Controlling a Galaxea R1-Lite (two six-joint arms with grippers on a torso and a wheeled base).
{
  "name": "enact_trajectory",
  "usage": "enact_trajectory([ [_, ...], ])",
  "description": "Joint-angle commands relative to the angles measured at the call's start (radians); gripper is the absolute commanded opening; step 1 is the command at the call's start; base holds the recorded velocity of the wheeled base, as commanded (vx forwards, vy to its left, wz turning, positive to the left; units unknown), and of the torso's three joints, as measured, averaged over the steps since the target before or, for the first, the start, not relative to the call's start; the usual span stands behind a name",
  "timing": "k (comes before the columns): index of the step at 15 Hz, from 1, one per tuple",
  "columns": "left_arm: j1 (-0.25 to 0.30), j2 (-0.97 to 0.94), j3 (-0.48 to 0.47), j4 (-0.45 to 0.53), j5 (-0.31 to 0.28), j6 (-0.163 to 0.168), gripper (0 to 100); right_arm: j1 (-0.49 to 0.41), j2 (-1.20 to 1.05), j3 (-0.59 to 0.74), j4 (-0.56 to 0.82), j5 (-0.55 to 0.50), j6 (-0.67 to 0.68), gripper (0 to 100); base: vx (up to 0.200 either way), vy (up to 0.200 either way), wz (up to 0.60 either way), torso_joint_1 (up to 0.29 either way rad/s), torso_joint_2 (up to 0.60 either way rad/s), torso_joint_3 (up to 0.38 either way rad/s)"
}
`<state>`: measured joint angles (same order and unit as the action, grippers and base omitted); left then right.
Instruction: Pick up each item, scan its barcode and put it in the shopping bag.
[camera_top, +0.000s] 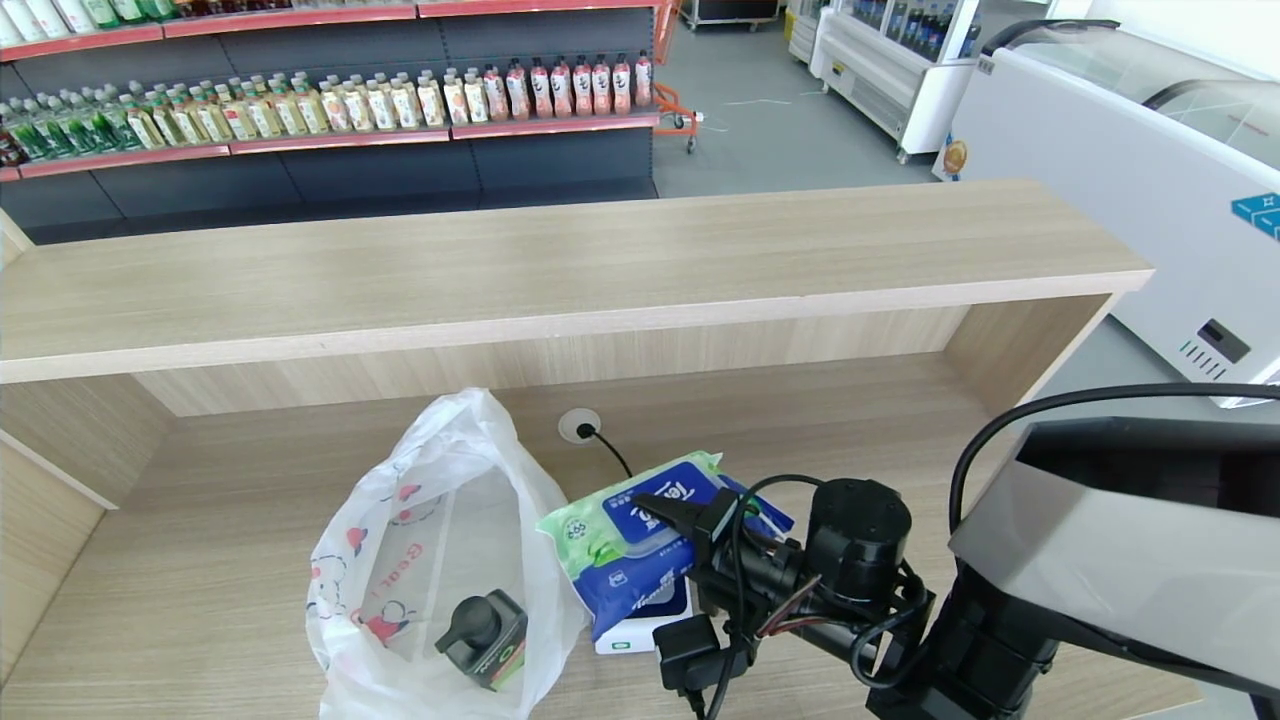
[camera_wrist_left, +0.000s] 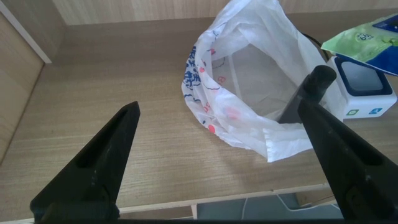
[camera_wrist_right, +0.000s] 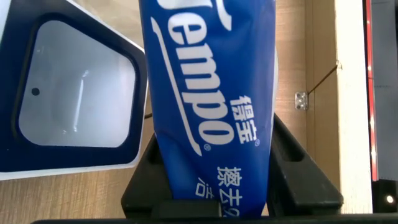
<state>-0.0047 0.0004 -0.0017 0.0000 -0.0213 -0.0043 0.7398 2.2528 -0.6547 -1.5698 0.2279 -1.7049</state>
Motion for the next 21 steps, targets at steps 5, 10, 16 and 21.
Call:
enact_trajectory([
  [5,0.000,0.000,0.000,0.000,0.000,0.000,100,0.001,0.001,-0.010,-0.001,-0.013,0.001,0,0.000,0.000,0.00,0.000,0.00,0.000],
  [10,0.000,0.000,0.000,0.000,0.000,0.000,100,0.027,-0.056,-0.014,-0.001,-0.016,0.028,0,0.000,0.000,0.00,0.000,0.00,0.000],
  [16,0.000,0.000,0.000,0.000,0.000,0.000,100,0.305,-0.386,-0.013,0.178,-0.622,0.407,0,0.000,0.000,0.00,0.000,0.00,0.000],
  [21,-0.001,0.000,0.000,0.000,0.000,0.000,100,0.319,-0.570,0.029,0.346,-0.935,0.720,0,0.000,0.000,0.00,0.000,0.00,0.000],
])
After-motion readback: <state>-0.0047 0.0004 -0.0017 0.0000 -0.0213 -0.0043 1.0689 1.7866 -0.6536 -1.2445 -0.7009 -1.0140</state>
